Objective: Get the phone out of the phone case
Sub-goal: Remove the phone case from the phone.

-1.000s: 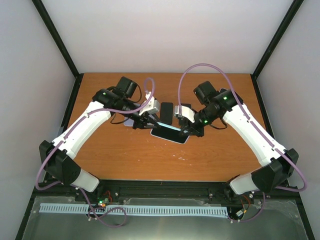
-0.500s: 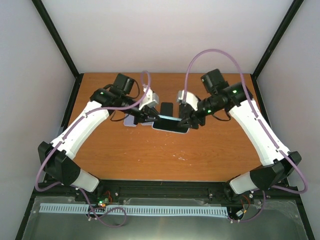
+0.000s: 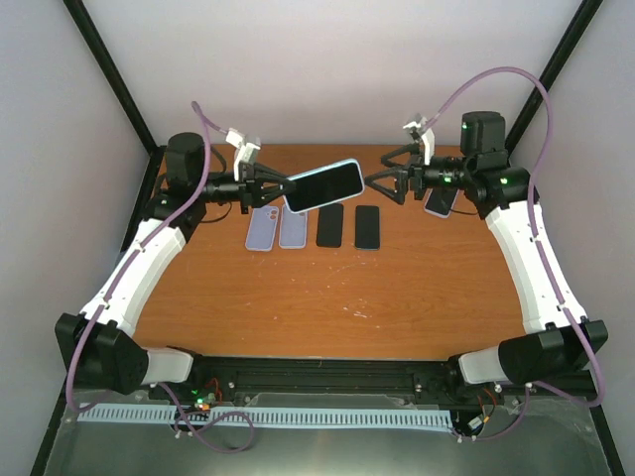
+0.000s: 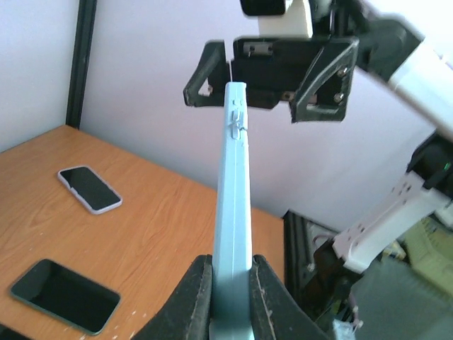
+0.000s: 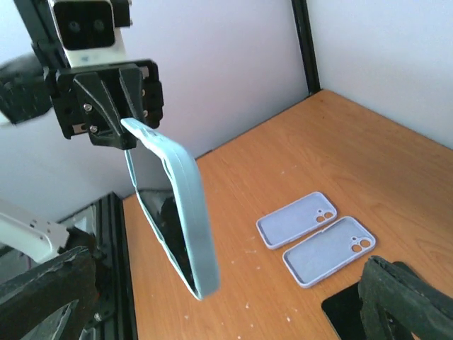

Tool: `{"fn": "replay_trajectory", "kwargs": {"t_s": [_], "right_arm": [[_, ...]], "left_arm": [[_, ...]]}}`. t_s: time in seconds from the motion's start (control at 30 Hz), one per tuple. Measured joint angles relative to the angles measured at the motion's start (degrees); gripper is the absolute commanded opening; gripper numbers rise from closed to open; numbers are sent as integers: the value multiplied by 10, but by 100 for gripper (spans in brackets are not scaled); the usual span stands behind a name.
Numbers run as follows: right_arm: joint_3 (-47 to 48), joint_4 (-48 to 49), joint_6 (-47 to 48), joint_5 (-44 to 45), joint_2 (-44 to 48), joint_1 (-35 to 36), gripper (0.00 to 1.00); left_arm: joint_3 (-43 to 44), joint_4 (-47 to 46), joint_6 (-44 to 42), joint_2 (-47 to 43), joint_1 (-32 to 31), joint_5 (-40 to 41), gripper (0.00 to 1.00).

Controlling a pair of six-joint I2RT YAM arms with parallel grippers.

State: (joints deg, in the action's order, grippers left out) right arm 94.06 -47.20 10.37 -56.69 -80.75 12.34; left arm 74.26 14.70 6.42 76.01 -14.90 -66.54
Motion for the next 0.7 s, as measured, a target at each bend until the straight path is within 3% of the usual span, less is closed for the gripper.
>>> {"fn": "replay_trajectory", "kwargs": {"t_s": [0.23, 0.4, 0.7], "right_arm": [[-125, 290, -266, -43, 37, -15, 92], [-186, 466, -421, -36, 47, -12, 91], [-207, 581, -523, -20, 48, 46, 83]], "left_arm": [[-72, -239, 242, -26, 24, -7, 1], [-94, -344, 352, -32, 24, 7, 1], [-113, -446, 460, -33, 24, 25, 1]]}}
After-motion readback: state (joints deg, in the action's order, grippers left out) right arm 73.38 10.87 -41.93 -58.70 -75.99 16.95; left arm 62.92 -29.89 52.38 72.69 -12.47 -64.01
